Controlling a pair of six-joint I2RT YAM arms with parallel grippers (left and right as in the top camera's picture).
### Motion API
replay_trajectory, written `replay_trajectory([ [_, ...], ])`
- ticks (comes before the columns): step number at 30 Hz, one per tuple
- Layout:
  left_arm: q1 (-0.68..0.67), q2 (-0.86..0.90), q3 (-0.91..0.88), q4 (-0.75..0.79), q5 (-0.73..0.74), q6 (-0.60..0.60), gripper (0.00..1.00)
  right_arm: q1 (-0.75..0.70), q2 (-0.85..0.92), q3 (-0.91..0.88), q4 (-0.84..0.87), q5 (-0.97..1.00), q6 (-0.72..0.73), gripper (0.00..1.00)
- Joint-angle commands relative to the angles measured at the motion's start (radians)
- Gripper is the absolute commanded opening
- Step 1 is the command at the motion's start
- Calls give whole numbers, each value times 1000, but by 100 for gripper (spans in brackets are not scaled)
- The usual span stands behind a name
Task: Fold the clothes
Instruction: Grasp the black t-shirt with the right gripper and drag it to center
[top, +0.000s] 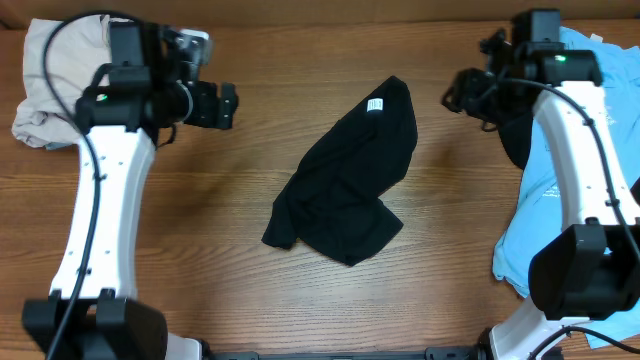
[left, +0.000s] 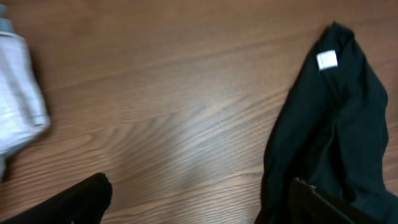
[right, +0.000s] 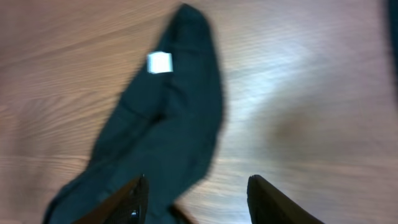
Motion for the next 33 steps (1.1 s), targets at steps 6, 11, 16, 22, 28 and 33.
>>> replay_trajectory([
  [6,16,109,22,7,8,-16,91,174,135,-29,224,143,225,53],
  [11,27,133,22,3,-16,-16,92,267,254,-29,279,245,340,49],
  [16,27,133,22,3,-54,-15,92,324,332,-29,312,281,394,44],
  [22,27,133,22,-10,-91,-15,93,349,413,-29,327,280,444,33],
  [28,27,133,22,-11,-124,-12,93,346,408,-8,325,280,442,6],
  [33,27,133,22,-3,-124,-12,94,331,346,79,285,264,383,4],
])
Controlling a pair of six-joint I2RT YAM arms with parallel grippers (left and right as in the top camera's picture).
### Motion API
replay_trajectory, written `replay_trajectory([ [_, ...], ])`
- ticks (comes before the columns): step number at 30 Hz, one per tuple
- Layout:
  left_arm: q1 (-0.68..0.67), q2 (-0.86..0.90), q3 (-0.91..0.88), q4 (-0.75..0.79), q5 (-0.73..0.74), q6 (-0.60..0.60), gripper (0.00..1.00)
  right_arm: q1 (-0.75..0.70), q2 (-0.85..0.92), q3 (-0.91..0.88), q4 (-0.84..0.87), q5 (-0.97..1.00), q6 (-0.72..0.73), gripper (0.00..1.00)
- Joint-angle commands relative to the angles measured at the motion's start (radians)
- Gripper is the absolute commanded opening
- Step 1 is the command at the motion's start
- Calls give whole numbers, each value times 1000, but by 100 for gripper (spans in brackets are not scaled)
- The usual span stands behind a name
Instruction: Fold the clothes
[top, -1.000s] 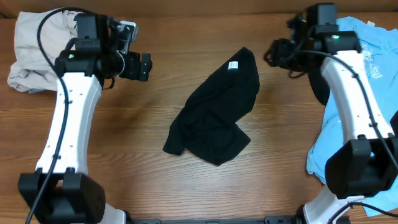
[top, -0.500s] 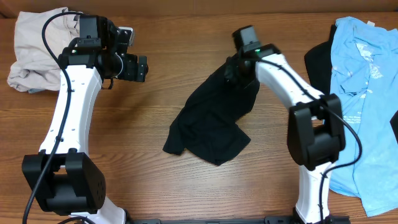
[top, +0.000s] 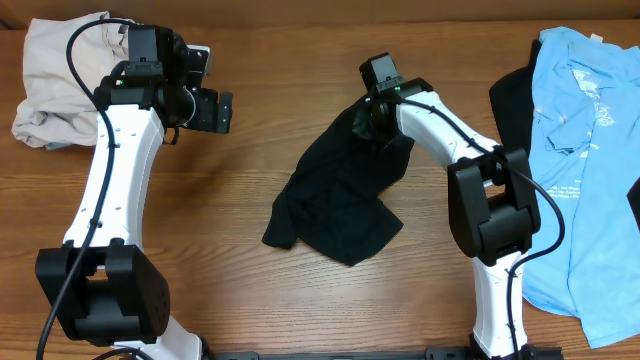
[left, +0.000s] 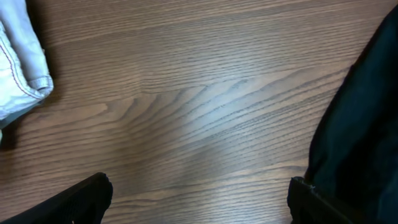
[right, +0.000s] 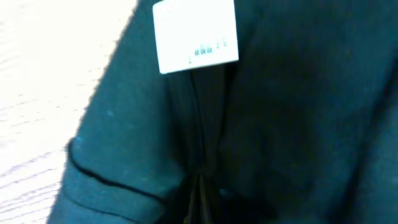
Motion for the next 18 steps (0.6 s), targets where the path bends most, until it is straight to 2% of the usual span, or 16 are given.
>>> replay_trajectory([
  [1,6,10,22,10,-17,-6,94,-15,-80,105,-22,-18,-65,4],
  [5,10,10,27,34,-16,-7,95,-17,-155,265,-135,-82,-158,4],
  [10,10,8,77,31,-16,-7,95,-17,-219,521,-353,-124,-255,4],
  [18,9,5,253,-48,7,-7,96,-7,-301,815,-669,-159,-333,4],
])
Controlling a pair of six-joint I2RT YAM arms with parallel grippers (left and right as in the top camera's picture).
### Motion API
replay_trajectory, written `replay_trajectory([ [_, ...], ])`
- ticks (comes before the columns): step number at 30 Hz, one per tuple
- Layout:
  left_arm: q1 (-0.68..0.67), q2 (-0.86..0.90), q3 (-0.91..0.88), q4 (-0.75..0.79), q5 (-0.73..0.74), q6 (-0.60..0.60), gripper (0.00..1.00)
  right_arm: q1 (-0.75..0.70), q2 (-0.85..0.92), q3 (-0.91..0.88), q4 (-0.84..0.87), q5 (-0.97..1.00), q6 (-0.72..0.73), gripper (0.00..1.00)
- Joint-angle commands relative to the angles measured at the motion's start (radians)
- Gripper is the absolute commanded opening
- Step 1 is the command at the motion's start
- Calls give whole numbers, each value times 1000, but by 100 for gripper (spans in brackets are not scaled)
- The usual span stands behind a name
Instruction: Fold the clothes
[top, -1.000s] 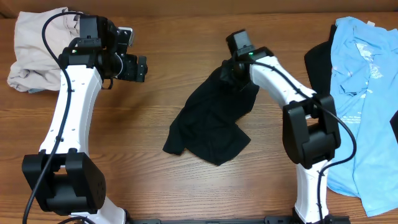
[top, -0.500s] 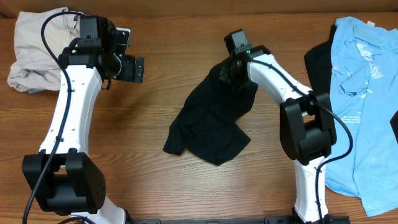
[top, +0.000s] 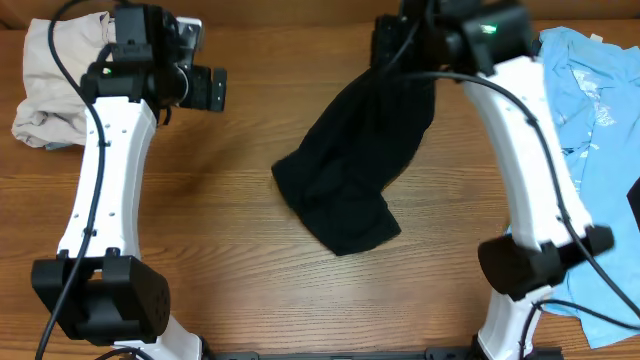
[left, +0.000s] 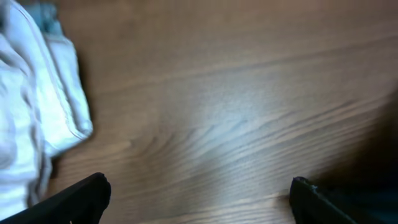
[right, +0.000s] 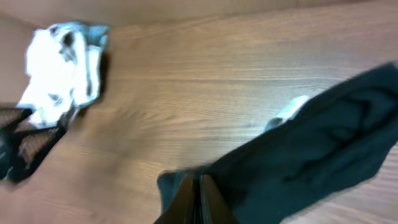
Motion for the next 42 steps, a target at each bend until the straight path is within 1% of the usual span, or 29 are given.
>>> replay_trajectory([
  [1,5,3,98,-31,31,-6,96,4,-52,91,-69,-18,-66,4],
  [6,5,2,188,-89,58,-7,96,4,-125,148,-156,-17,-77,4],
  [17,5,-4,455,-272,57,2,96,4,-314,157,-163,-8,-79,4],
  [20,5,-6,533,-313,57,2,96,4,-390,157,-163,65,-79,4],
  [23,5,-13,597,-339,57,2,96,4,-463,157,-163,180,-79,4],
  [28,5,-39,661,-339,45,21,97,4,-552,157,-151,371,-81,4],
  [30,5,-48,692,-339,27,43,98,4,-568,157,-136,428,-122,4],
  [34,6,-60,750,-339,-46,47,100,4,-546,155,-103,427,-171,4],
  [37,6,-68,775,-338,-102,47,100,4,-479,155,-97,378,-188,4],
  [39,7,-70,778,-337,-127,55,100,4,-410,155,-96,305,-188,4],
  [42,12,-69,778,-336,-163,63,100,6,-296,155,-83,124,-188,4],
])
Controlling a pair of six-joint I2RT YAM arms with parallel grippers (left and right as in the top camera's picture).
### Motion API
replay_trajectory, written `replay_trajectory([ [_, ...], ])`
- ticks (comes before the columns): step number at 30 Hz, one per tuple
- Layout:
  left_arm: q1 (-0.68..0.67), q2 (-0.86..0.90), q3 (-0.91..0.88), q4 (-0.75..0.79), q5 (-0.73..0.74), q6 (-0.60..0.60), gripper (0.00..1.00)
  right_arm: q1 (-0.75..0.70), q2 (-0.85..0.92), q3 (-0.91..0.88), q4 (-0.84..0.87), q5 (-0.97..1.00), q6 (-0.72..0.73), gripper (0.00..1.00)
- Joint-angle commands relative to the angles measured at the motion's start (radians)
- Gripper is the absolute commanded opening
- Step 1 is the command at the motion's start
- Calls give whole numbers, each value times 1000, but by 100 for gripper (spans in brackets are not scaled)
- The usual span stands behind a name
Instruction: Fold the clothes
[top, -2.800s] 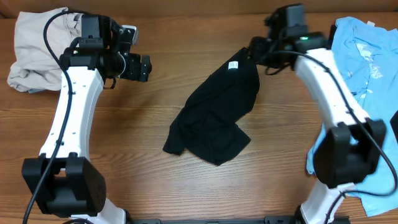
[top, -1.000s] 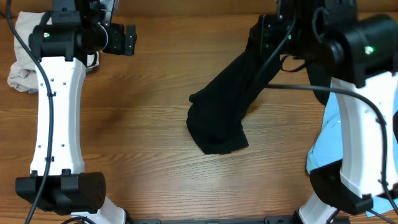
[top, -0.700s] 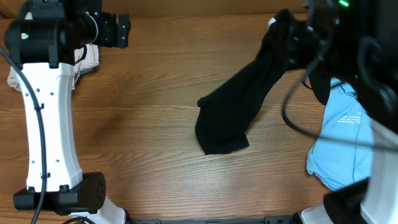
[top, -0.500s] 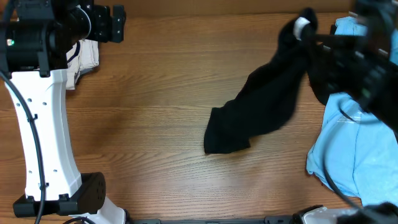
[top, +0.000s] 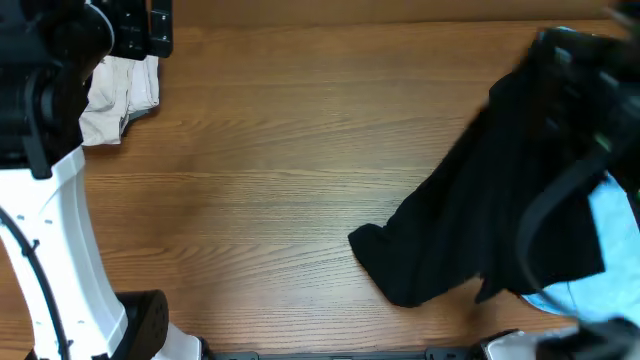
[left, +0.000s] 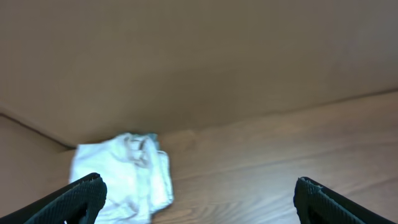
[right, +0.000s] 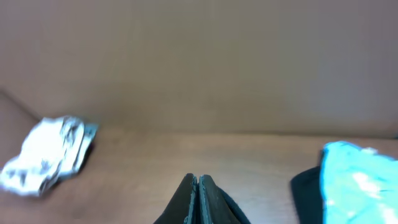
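The black garment hangs stretched from my raised right arm at the right of the overhead view. Its lower end rests on the wooden table. In the right wrist view my right gripper is shut, with black cloth showing just beneath the fingers. My left gripper is open and empty, held high at the back left, facing the cardboard wall. Its fingers frame a crumpled white garment.
The white garment lies at the table's back left. A light blue garment lies at the right edge, partly behind the black one, with a dark piece beside it. A brown cardboard wall stands behind the table.
My right gripper has moved from the back centre to the far right and higher, carrying the black garment. Its lower end now lies front right. My left gripper has risen and faces the wall.
The black garment lay crumpled mid-table with both grippers open and apart from it. Then my right gripper was shut on its upper end by the white label. Then it hung lifted over the table's centre, and now hangs at the right.
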Motion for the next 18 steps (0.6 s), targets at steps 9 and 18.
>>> replay_trajectory([
  [9,150,-11,19,65,-85,27,100,156,485,-13,103,-479,-9,4],
  [18,209,6,19,72,-84,20,100,407,719,-22,215,-608,19,30],
])
